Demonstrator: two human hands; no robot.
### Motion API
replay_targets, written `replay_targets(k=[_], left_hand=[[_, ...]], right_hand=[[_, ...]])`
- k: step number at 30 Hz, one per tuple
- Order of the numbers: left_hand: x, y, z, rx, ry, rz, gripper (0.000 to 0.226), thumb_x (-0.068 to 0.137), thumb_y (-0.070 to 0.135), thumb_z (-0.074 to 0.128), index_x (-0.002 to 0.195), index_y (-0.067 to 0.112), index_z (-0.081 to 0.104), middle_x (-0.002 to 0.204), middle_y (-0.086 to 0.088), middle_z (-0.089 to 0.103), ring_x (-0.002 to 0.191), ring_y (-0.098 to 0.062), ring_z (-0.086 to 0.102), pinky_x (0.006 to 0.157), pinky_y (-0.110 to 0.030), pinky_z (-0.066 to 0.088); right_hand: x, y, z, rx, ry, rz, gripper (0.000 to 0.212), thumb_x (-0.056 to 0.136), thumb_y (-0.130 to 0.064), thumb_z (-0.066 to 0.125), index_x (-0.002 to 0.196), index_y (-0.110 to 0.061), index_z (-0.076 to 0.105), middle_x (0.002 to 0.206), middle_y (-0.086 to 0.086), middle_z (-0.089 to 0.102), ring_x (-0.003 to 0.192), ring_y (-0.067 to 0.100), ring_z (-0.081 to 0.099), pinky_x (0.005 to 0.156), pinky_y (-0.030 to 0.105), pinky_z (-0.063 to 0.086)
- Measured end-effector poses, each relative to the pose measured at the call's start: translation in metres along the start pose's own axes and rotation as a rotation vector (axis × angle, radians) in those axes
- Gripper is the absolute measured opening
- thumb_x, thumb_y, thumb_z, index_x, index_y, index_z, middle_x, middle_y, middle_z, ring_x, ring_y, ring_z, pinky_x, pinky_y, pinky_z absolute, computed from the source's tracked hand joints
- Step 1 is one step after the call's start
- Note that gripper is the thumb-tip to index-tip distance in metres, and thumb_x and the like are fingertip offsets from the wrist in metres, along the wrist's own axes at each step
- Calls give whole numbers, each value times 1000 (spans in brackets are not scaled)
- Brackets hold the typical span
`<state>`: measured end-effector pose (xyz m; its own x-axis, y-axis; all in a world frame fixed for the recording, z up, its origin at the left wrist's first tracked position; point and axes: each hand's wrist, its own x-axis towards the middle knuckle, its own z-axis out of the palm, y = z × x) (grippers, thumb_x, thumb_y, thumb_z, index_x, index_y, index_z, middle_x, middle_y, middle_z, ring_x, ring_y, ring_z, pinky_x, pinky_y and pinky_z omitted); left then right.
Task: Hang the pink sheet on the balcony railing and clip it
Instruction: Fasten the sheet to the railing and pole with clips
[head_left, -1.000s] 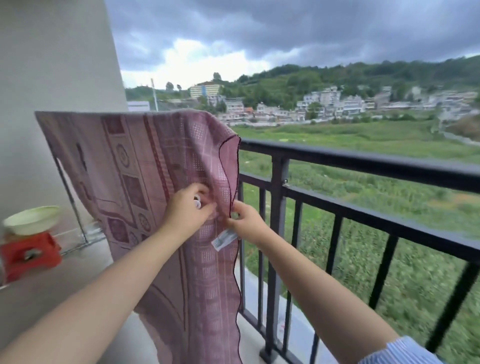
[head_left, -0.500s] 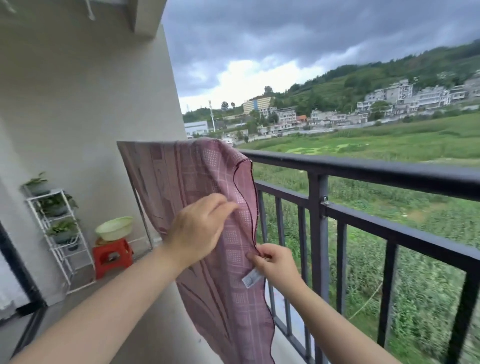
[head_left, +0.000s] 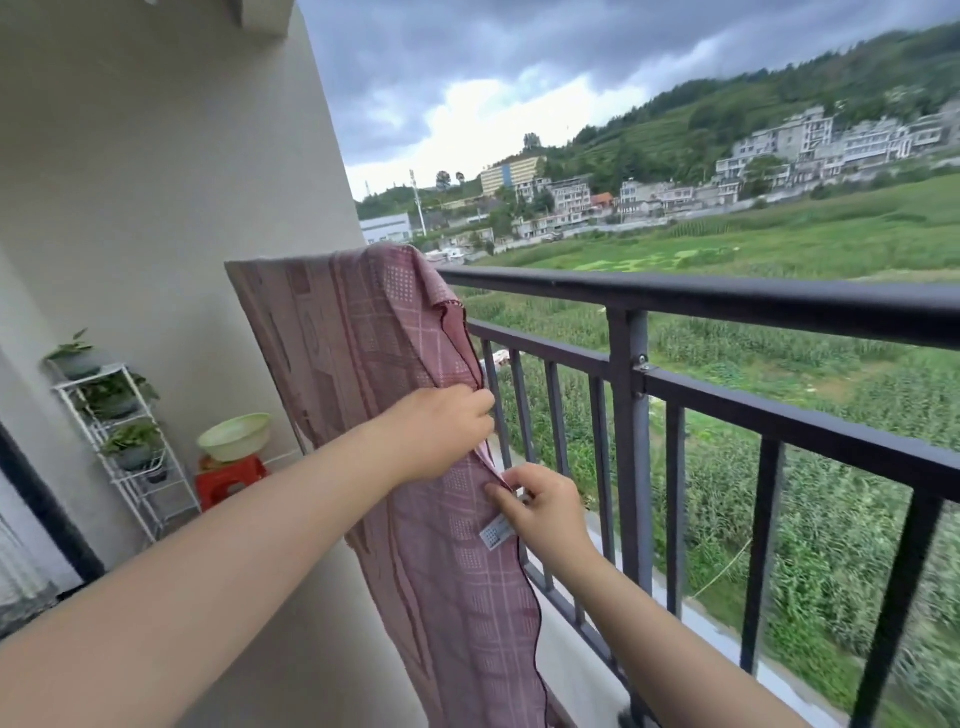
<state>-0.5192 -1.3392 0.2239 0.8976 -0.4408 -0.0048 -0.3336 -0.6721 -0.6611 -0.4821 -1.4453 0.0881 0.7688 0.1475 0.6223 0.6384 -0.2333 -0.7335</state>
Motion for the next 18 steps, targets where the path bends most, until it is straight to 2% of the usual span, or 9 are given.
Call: replay_targets(k=[4, 7, 9, 11, 12, 14, 15, 17, 18], left_hand=[[0, -2, -1, -19, -3, 7, 16, 91, 9, 45, 106, 8, 51, 112, -8, 44, 102, -25, 49, 74, -35, 47], [0, 0, -4, -21, 1, 3, 14, 91, 8, 45, 104, 8, 51, 109, -8, 46, 97, -26, 52, 70, -35, 45], [-1, 0, -4, -18, 15, 3, 14, 91, 5, 44, 103, 8, 51, 108, -8, 46, 95, -27, 53, 66, -34, 41], [-2, 0, -3, -4, 18, 1, 17, 89, 1, 42, 102, 7, 51, 106, -9, 47, 93, -27, 53, 64, -33, 38], [-4, 0, -2, -6, 21, 2, 18, 88, 0, 41, 101, 7, 51, 106, -9, 47, 93, -28, 53, 63, -33, 37], [-7, -2, -2, -9, 17, -4, 20, 87, -2, 39, 100, 7, 51, 105, -9, 48, 91, -28, 51, 63, -33, 35], [-8, -2, -2, -6, 16, 0, 20, 87, -2, 39, 100, 7, 51, 105, -9, 48, 92, -27, 51, 63, -32, 34], [-11, -3, 0, -8, 13, 6, 19, 87, -1, 39, 100, 7, 51, 105, -9, 49, 94, -27, 50, 63, -32, 34], [-12, -3, 1, -19, 13, 9, 19, 87, -1, 40, 100, 6, 52, 105, -10, 50, 96, -27, 50, 64, -33, 35]], right_hand=[[-3, -1, -5, -45, -62, 15, 17, 80, -11, 65, 73, 4, 65, 73, 20, 64, 68, 18, 50, 56, 21, 32], [-7, 1, -7, -61, -164, 35, 27, 80, -20, 62, 72, 5, 63, 67, 18, 59, 63, 14, 45, 55, 23, 30], [-10, 1, -8, -28, -225, 56, 30, 80, -25, 60, 70, 3, 61, 57, 6, 51, 54, 2, 42, 52, 15, 29], [-12, 0, -8, 116, -257, 170, 15, 84, -18, 60, 72, -9, 64, 54, -9, 46, 51, -3, 47, 52, 9, 33], [-13, 0, -8, 235, -274, 259, 17, 86, -16, 58, 70, -16, 63, 55, -11, 48, 51, -4, 48, 53, 9, 36], [-12, 2, -7, 403, -300, 402, 28, 90, -18, 51, 63, -19, 60, 57, -4, 53, 49, 0, 48, 53, 19, 40], [-10, 1, -7, 409, -316, 430, 26, 91, -19, 50, 69, -18, 62, 61, 0, 55, 50, 1, 48, 51, 19, 40], [-7, -2, -3, 283, -399, 405, 13, 88, -16, 55, 93, -16, 66, 63, -2, 53, 48, -4, 46, 48, 10, 38], [-6, -3, 0, 212, -450, 370, 20, 86, -16, 58, 104, -14, 64, 61, -4, 50, 44, -5, 45, 46, 6, 35]])
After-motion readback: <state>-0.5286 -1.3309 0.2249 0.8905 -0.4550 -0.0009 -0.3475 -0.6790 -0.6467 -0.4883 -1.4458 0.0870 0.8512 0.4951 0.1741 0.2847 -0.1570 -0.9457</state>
